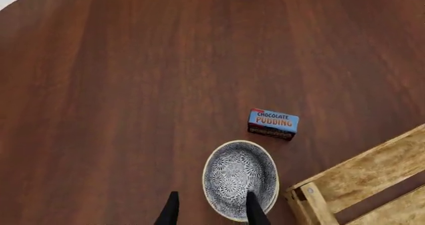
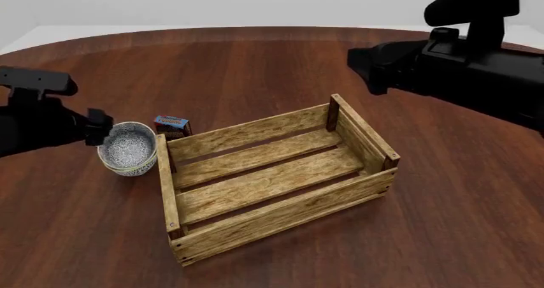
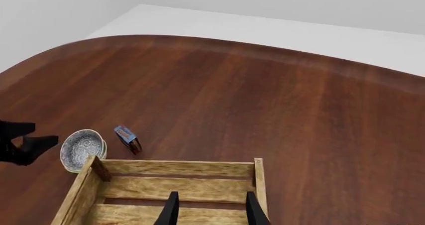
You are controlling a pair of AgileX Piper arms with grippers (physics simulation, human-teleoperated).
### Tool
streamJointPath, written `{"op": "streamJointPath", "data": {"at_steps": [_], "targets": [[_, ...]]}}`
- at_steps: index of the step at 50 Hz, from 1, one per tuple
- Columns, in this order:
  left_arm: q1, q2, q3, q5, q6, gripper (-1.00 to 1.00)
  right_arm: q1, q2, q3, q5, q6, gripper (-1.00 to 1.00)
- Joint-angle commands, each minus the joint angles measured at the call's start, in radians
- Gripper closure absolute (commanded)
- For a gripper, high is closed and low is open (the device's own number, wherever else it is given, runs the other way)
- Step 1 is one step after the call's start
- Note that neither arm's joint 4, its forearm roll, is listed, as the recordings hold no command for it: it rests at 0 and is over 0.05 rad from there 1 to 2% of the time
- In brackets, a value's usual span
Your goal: Stack the right bowl on the left bowl and place them in the tray.
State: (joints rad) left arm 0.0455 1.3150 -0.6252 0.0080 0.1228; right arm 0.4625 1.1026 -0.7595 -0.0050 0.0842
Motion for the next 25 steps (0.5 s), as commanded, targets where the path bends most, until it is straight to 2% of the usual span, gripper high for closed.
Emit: {"op": "streamJointPath", "data": {"at_steps": [1,25], "targets": [[-0.009,-0.085,-0.032,0.106,0.066,-1.00,-0.008,0.008,-0.002,-0.002,-0.005,-1.00],[-0.009,-0.085,-0.032,0.106,0.066,-1.00,-0.008,0.008,-0.002,-0.002,-0.005,-1.00]]}}
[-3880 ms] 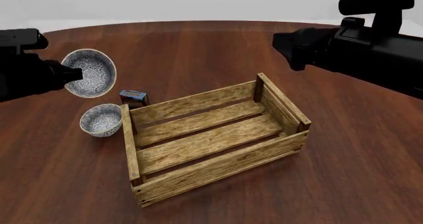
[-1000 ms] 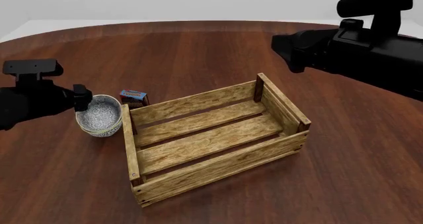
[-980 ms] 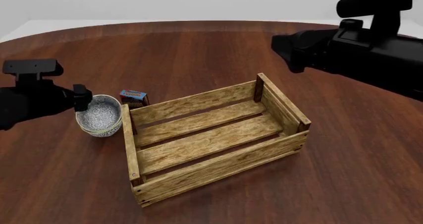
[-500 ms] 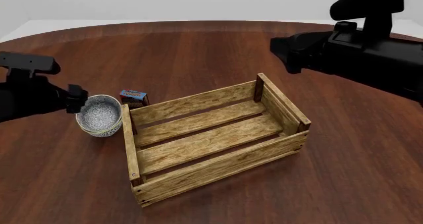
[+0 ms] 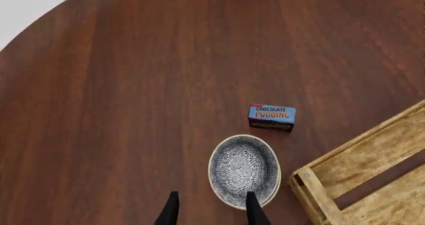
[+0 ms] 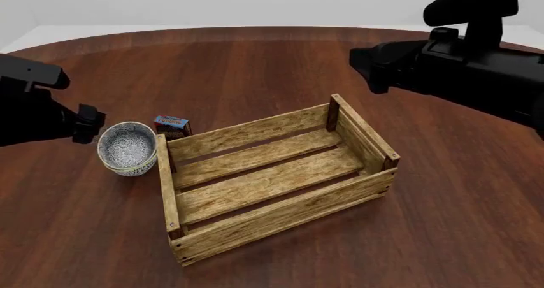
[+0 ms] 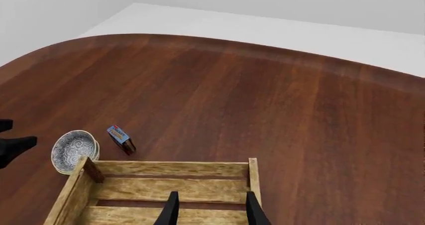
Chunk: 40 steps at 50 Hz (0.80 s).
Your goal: Stack the right bowl on the left bowl and place them in the tray.
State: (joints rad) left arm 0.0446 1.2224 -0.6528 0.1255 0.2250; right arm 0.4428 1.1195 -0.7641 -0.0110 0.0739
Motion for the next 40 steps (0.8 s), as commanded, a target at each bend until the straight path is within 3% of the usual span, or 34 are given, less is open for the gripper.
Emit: {"op": "streamJointPath", "data": {"at_steps": [1,18,21,29,30,40], "targets": [[-0.009,0.008,-0.005,-0.012,-0.037,-1.00,0.012,-0.008,0.003,0.004,0.005,-1.00],[-0.027,-0.018,-0.018,0.040,-0.014,-1.00,0.009,-0.003,0.002,0.000,0.004,-1.00],[-0.023,-0.020,-0.015,0.057,0.047,-1.00,0.007,0.002,0.002,-0.002,0.003,-1.00],[-0.039,-0.039,-0.012,0.095,0.094,-1.00,0.008,0.014,0.001,-0.007,-0.001,-1.00],[-0.011,-0.037,-0.007,0.091,0.139,-1.00,0.007,0.019,0.001,-0.009,-0.003,-1.00],[-0.089,-0.044,-0.008,0.159,0.180,-1.00,0.006,0.032,-0.001,-0.013,-0.008,-1.00]]}}
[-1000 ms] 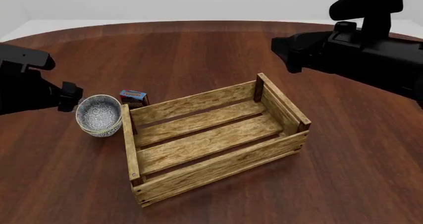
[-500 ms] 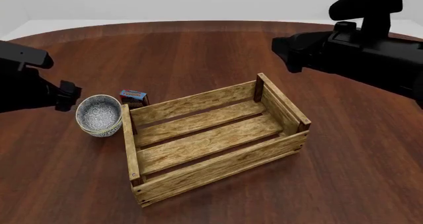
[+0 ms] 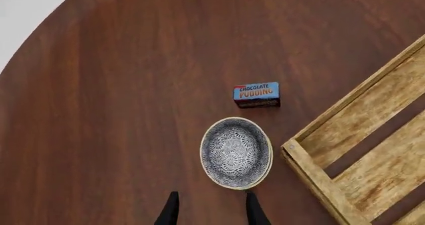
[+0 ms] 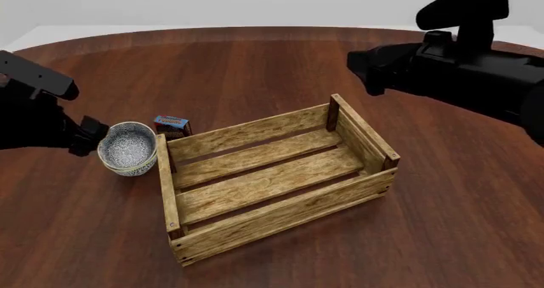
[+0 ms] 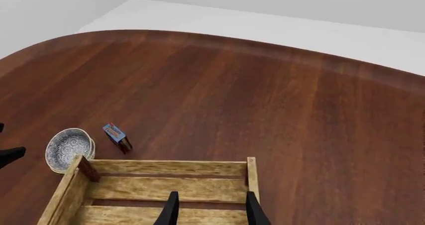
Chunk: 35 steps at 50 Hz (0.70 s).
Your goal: Stack the right bowl on the left bowl and place them in the tray.
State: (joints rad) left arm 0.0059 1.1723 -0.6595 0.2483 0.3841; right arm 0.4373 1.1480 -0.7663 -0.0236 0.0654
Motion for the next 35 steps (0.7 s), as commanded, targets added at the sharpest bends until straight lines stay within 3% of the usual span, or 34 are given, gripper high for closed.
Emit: {"op": "streamJointPath", "data": {"at_steps": [1,10,16,18,24,35], "targets": [[-0.051,0.006,-0.001,0.036,0.021,-1.00,0.011,0.003,0.002,-0.001,0.001,-1.00],[-0.111,0.026,-0.002,0.078,0.069,-1.00,0.010,0.022,-0.001,-0.010,-0.002,-1.00],[-0.063,0.067,-0.004,0.058,0.155,-1.00,0.008,0.041,-0.004,-0.017,-0.005,-1.00],[-0.095,0.073,-0.011,0.073,0.129,-1.00,0.006,0.047,-0.005,-0.019,-0.005,-1.00],[-0.055,0.102,-0.006,0.052,0.190,-1.00,0.005,0.052,-0.007,-0.019,-0.006,-1.00],[-0.065,0.155,-0.025,0.029,0.218,-1.00,-0.001,0.065,-0.010,-0.024,-0.009,-1.00]]}}
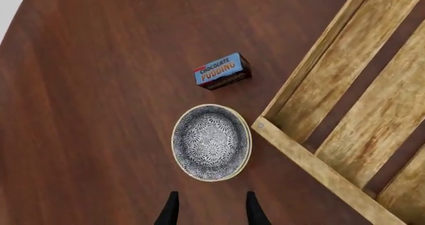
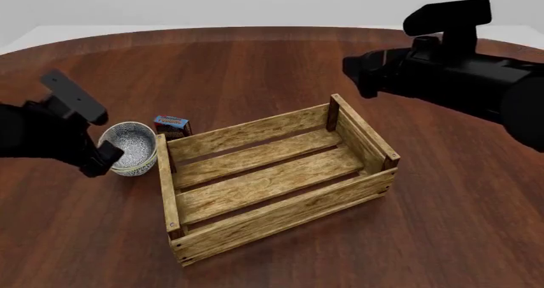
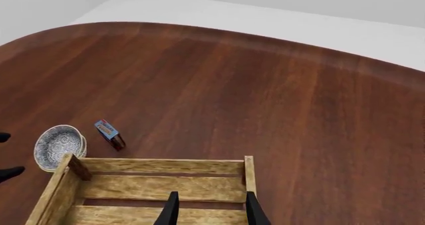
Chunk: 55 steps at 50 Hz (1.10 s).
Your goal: Stack the right bowl on the left bowl and place them in the tray.
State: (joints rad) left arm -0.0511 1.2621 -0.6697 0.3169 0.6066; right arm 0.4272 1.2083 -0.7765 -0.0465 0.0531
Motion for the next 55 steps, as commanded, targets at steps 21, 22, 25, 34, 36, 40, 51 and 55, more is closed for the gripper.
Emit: {"op": "streamJointPath", "data": {"at_steps": [21,22,25,34,36,40,51,55], "targets": [[-0.045,0.175,-0.013,-0.103,0.011,-1.00,0.003,0.008,0.000,-0.005,0.003,-1.00],[-0.045,0.176,-0.013,-0.103,0.011,-1.00,0.003,0.008,0.000,-0.005,0.003,-1.00],[-0.042,0.200,-0.013,-0.116,0.013,-1.00,0.002,0.008,0.000,-0.005,0.004,-1.00],[-0.039,0.239,-0.005,-0.145,0.019,-1.00,0.003,0.008,0.001,-0.004,0.002,-1.00],[-0.048,0.249,-0.005,-0.148,0.010,-1.00,0.002,0.009,0.000,-0.005,0.003,-1.00],[-0.040,0.258,-0.014,-0.138,0.018,-1.00,0.002,0.007,0.000,-0.003,0.002,-1.00],[-0.040,0.312,-0.007,-0.167,0.012,-1.00,0.001,0.012,0.000,-0.007,0.001,-1.00],[-0.039,0.333,-0.004,-0.180,0.009,-1.00,0.001,0.012,0.001,-0.008,0.000,-1.00]]}}
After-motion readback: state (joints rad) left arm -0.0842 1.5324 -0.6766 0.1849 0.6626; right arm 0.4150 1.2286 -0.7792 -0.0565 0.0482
